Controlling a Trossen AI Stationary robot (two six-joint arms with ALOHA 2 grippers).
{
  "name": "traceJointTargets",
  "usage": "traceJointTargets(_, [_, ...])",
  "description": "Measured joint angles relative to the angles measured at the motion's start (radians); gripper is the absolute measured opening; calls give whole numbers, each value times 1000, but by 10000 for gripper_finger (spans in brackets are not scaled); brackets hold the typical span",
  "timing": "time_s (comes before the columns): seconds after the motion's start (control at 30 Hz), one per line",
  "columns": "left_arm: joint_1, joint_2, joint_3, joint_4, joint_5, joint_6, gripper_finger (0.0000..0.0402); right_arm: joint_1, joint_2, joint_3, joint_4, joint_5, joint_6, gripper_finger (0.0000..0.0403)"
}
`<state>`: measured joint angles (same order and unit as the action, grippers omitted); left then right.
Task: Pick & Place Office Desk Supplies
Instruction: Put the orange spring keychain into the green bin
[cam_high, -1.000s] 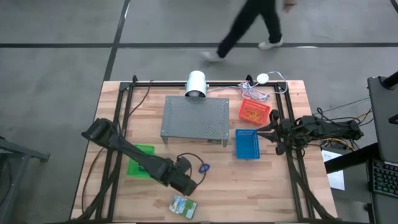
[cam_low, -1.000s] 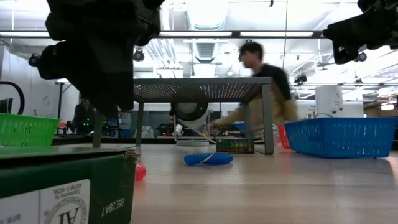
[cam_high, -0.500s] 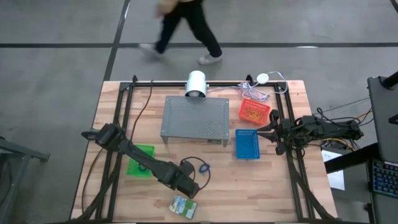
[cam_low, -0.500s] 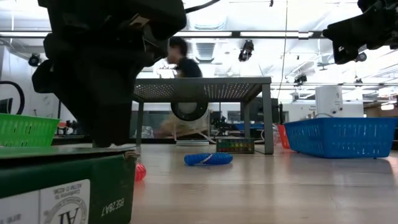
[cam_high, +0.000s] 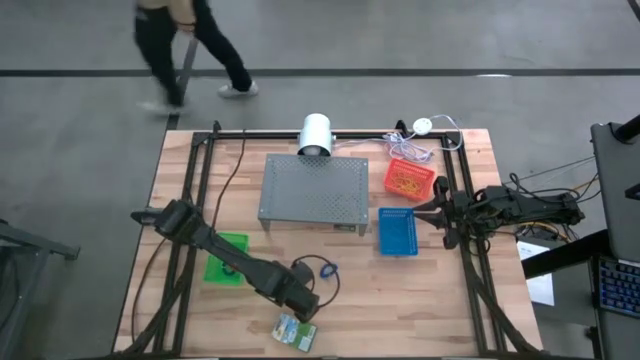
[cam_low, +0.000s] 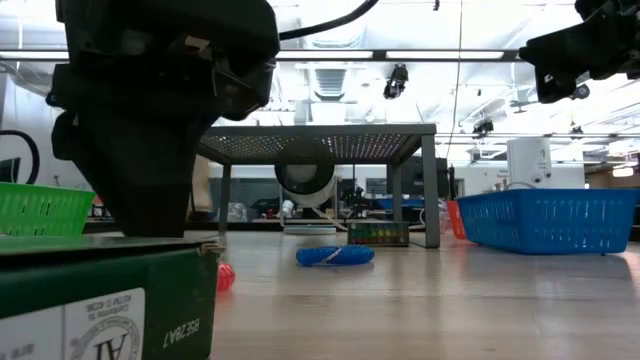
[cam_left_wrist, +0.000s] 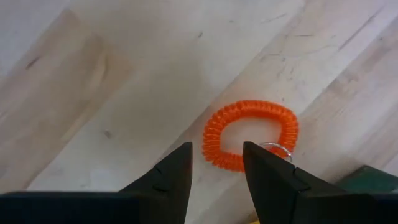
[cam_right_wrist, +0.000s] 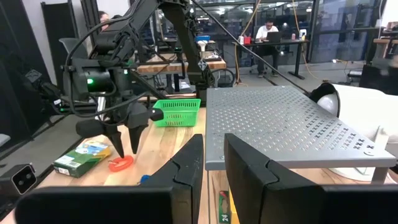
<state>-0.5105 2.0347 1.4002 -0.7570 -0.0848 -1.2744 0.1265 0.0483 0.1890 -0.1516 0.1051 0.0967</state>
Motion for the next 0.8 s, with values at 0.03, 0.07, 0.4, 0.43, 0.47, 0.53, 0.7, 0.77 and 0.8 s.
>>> traceJointTargets(0.03, [0, 2, 0, 5, 0, 5, 142, 0, 0, 0, 0, 0, 0, 63])
traceJointTargets(0.07, [1, 5, 0, 10, 0, 12, 141, 0, 0, 0, 0, 0, 0, 63])
traceJointTargets(0.4, [17, 31, 0, 37, 8, 41, 130, 0, 0, 0, 0, 0, 0, 63])
traceJointTargets(0.43, [17, 31, 0, 36, 7, 42, 129, 0, 0, 0, 0, 0, 0, 63])
traceJointTargets(0.47, [17, 31, 0, 36, 7, 43, 128, 0, 0, 0, 0, 0, 0, 63])
traceJointTargets(0.53, [17, 31, -2, 36, 8, 45, 125, 0, 0, 0, 0, 0, 0, 63])
traceJointTargets(0.7, [19, 29, -21, 50, 7, 45, 118, 0, 0, 0, 0, 0, 0, 63])
traceJointTargets(0.77, [20, 27, -29, 58, 7, 44, 118, 0, 0, 0, 0, 0, 0, 63])
traceJointTargets(0.8, [21, 27, -29, 59, 7, 44, 118, 0, 0, 0, 0, 0, 0, 63])
